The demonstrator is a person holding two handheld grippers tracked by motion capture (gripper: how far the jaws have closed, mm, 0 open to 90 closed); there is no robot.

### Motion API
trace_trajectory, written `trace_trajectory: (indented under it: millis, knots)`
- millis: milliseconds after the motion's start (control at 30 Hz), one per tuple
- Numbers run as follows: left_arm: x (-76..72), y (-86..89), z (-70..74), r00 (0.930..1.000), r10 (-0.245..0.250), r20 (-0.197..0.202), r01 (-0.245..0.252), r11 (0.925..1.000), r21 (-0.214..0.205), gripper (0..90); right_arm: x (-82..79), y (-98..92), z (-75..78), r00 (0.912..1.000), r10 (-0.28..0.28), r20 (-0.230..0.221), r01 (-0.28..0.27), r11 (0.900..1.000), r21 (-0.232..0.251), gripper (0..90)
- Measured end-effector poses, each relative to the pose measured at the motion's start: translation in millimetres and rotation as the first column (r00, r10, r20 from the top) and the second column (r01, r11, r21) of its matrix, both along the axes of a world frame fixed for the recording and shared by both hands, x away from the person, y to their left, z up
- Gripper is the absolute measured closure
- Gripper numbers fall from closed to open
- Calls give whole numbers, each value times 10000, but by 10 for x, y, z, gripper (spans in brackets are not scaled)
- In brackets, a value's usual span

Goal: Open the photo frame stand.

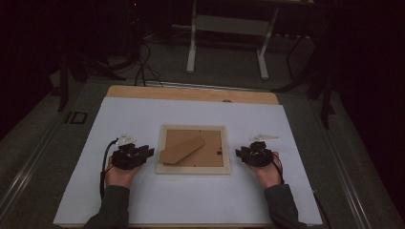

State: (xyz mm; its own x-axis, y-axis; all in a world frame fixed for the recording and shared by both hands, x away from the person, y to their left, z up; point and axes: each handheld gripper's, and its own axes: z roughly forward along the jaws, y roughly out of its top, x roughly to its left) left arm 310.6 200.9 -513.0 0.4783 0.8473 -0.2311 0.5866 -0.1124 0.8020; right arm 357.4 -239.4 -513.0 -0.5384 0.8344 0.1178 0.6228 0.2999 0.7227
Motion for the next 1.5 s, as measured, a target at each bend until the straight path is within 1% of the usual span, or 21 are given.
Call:
trace_trajectory:
  millis: [100, 200, 300, 567, 600, 667, 700, 733, 767, 800, 867, 933, 1033, 1100, 1200, 1233, 1267, 1300, 1367, 1467, 1500]
  knots:
    - [-12, -47, 87, 9998, -148, 162, 145, 9998, 130, 671, -3, 4, -6, 9999, 114, -54, -114, 9999, 61, 682]
    - [-40, -98, 169, 9987, -393, 315, 393, 9992, 30, 683, -8, 13, -2, 9998, 200, -80, -200, 9998, 75, 687]
    - [-57, -153, 263, 9967, -660, 474, 648, 9975, 269, 688, -14, 9, 8, 9998, 187, -81, -186, 9997, 130, 684]
    - [-12, -283, 422, 9905, -1305, 424, 1279, 9900, 600, 657, -31, -8, 44, 9999, 172, 0, -172, 9997, 175, 679]
    - [45, -335, 453, 9878, -1540, 227, 1521, 9858, 709, 649, -29, -2, 38, 9998, 183, -21, -183, 9997, 158, 674]
    - [104, -392, 479, 9854, -1700, -42, 1697, 9817, 868, 628, -25, 4, 25, 9998, 213, -44, -212, 9997, 126, 673]
    - [104, -392, 479, 9854, -1700, -42, 1697, 9817, 868, 613, -23, 6, 19, 9997, 239, -63, -238, 9996, 127, 672]
    - [153, -447, 493, 9834, -1801, -207, 1812, 9781, 1021, 600, -20, 7, 13, 9997, 233, -89, -232, 9996, 133, 672]
    - [153, -447, 493, 9834, -1801, -207, 1812, 9781, 1021, 586, -19, 5, 9, 9997, 230, -102, -229, 9997, 132, 672]
    - [201, -492, 501, 9805, -1900, -493, 1943, 9751, 1070, 576, -17, 2, 8, 9997, 237, -111, -236, 9996, 141, 673]
    - [243, -524, 503, 9775, -1991, -695, 2057, 9727, 1077, 552, -18, -8, 11, 9997, 235, -96, -234, 9996, 157, 672]
    - [275, -559, 494, 9779, -1943, -769, 2024, 9724, 1165, 509, -19, -17, 20, 9998, 206, -80, -204, 9996, 170, 670]
    - [307, -586, 467, 9768, -1960, -867, 2047, 9730, 1067, 478, -19, -19, 22, 9998, 190, -75, -189, 9997, 163, 669]
    - [365, -643, 419, 9713, -2129, -1064, 2225, 9709, 890, 452, -20, -14, 24, 9997, 217, -73, -215, 9996, 163, 666]
    - [398, -712, 377, 9640, -2376, -1197, 2500, 9628, 1021, 413, -19, -10, 28, 9997, 231, -60, -230, 9996, 180, 661]
    - [398, -712, 377, 9640, -2376, -1197, 2500, 9628, 1021, 401, -19, -10, 28, 9997, 231, -60, -230, 9996, 180, 661]
    - [414, -746, 353, 9575, -2596, -1258, 2737, 9553, 1118, 384, -17, -10, 28, 9997, 229, -46, -229, 9996, 166, 659]
    - [421, -759, 343, 9561, -2631, -1292, 2782, 9533, 1174, 369, -17, -10, 26, 9997, 230, -44, -229, 9996, 166, 659]
    - [429, -767, 333, 9556, -2635, -1316, 2791, 9529, 1190, 350, -16, -10, 24, 9997, 230, -45, -229, 9996, 163, 658]
    - [473, -756, 304, 9491, -2773, -1494, 2942, 9499, 1059, 323, -18, -2, 19, 9996, 263, -40, -262, 9995, 157, 653]
    - [473, -756, 304, 9491, -2773, -1494, 2942, 9499, 1059, 308, -18, -2, 19, 9996, 263, -40, -262, 9995, 157, 653]
